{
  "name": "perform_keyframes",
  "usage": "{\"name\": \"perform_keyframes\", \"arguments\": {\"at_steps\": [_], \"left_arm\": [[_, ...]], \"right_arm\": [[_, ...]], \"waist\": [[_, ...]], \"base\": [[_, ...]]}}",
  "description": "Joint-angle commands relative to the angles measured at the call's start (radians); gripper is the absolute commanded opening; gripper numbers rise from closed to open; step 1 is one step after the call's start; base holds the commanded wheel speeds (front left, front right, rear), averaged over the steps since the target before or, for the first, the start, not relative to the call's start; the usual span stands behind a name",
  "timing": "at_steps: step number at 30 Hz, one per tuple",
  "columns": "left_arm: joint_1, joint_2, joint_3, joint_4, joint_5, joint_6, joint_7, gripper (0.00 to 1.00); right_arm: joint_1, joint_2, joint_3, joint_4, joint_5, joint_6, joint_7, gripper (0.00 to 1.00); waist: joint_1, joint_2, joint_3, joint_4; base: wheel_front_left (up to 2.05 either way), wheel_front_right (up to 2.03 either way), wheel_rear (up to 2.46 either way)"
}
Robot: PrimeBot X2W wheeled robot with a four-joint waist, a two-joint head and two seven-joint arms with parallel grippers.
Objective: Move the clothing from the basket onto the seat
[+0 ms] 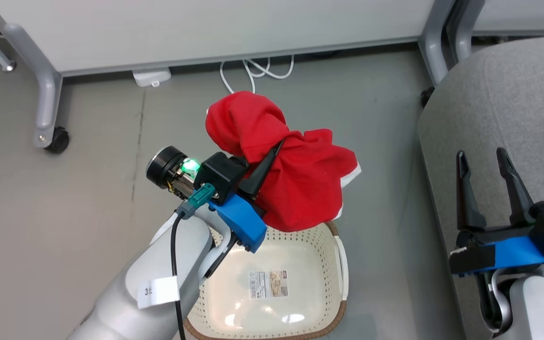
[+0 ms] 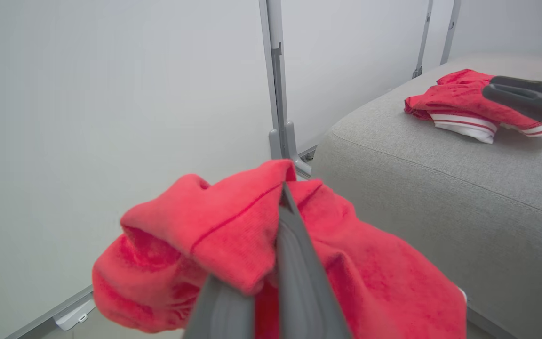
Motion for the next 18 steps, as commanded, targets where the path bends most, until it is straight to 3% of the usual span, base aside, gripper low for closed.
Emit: {"name": "perform_keyframes", "arguments": {"at_steps": [1,18], "left_arm": [[-0.006,0.003,0.005,-0.012,0.009,-0.001,-0.005,0.0],[-0.04,0.003,-0.023,-0.069,0.012,-0.001,-0.005,0.0]], "right_arm": [[0.022,0.004,-0.003,0.004,0.004,0.0,-0.001,1.0],[0.099,0.01,-0.024,0.019,0.008,0.0,-0.001,1.0]], "waist": [[0.0001,-0.0001,-0.026,0.004],[0.0001,-0.0001,-0.122,0.015]], "base": [[0.0,0.0,0.0],[0.0,0.0,0.0]]}}
